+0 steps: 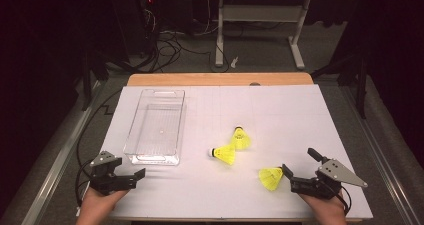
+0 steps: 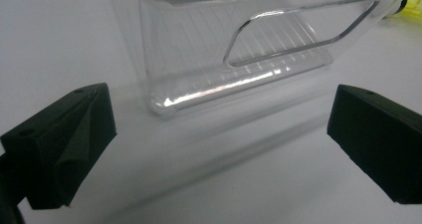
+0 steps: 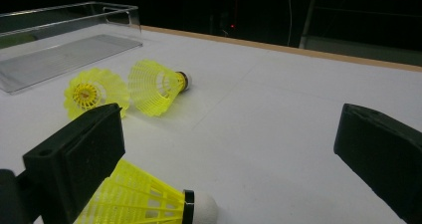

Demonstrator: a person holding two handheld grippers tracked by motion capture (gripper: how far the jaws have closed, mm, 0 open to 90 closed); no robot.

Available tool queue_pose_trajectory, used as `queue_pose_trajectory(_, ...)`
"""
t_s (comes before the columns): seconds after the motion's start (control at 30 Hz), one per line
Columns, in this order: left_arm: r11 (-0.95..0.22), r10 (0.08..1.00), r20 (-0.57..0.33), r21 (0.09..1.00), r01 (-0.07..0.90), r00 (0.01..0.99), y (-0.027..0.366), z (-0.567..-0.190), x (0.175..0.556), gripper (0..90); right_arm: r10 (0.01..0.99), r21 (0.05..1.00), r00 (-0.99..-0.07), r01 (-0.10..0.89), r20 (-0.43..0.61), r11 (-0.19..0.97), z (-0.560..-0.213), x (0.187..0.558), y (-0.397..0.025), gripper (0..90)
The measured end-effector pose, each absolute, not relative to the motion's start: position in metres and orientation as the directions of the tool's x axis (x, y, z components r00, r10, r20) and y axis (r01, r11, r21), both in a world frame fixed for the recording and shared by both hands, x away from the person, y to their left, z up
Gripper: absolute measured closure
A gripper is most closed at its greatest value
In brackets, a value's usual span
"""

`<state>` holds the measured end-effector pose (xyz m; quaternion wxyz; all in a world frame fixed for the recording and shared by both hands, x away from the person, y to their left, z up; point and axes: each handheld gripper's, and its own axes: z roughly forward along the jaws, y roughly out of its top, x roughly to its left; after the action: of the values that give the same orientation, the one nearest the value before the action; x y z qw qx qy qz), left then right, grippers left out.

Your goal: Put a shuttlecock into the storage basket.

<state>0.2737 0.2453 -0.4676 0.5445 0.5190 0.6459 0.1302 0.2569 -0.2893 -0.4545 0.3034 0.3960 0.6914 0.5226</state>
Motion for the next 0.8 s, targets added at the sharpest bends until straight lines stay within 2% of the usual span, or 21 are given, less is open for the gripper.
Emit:
queue_pose_trajectory(0.4, 0.379, 0.841, -0.531, 0.712, 0.591, 0.100, 0.2410, -0.4705, 0.2758, 2.0, 0.863, 0.958, -0.505, 0.234, -0.026, 0.165, -0.4524, 0.2570, -0.2850, 0.1)
queue_pose_trajectory(0.8, 0.345, 0.862, -0.506, 0.647, 0.679, 0.044, 0.2426, -0.4666, 0.2733, 3.2, 0.847, 0.957, -0.530, 0.221, -0.045, 0.189, -0.4536, 0.2537, -0.2819, 0.2)
